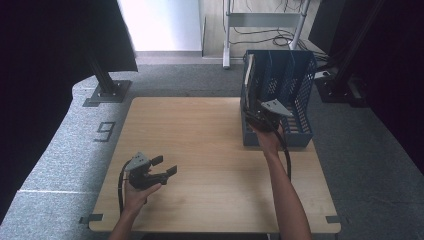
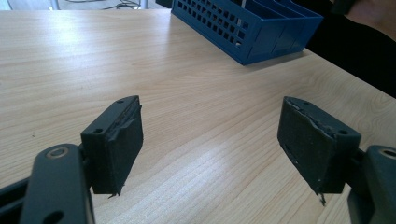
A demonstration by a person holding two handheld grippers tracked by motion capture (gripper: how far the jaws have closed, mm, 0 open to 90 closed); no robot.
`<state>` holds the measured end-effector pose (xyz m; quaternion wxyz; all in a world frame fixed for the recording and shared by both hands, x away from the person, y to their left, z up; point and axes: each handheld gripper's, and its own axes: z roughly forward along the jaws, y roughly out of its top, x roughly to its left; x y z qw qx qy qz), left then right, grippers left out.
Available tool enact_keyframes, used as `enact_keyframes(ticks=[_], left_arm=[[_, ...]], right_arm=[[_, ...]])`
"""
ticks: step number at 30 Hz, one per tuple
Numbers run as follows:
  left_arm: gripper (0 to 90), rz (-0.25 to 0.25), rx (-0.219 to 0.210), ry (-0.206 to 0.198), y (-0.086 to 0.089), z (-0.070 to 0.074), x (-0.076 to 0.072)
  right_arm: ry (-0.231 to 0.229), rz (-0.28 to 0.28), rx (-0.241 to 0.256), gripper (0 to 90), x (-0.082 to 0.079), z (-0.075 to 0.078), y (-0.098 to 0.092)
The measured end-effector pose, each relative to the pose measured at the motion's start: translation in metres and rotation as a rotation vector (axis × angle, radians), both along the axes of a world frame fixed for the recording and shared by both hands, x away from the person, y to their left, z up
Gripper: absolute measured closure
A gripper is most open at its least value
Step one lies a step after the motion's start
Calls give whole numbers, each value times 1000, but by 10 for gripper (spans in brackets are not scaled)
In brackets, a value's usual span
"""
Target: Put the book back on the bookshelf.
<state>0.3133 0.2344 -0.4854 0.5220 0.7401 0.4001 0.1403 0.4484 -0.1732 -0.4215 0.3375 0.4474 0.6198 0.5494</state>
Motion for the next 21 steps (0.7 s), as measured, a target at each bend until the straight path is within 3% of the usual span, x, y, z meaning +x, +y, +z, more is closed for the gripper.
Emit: enact_keyframes(ticks=[11, 21], left_arm=[[224, -1, 14, 3, -2, -2, 0], [224, -3, 23, 14, -2, -5, 1]], right_arm=[[12, 34, 24, 420, -27, -18, -10], [46, 77, 5, 417, -55, -32, -18]])
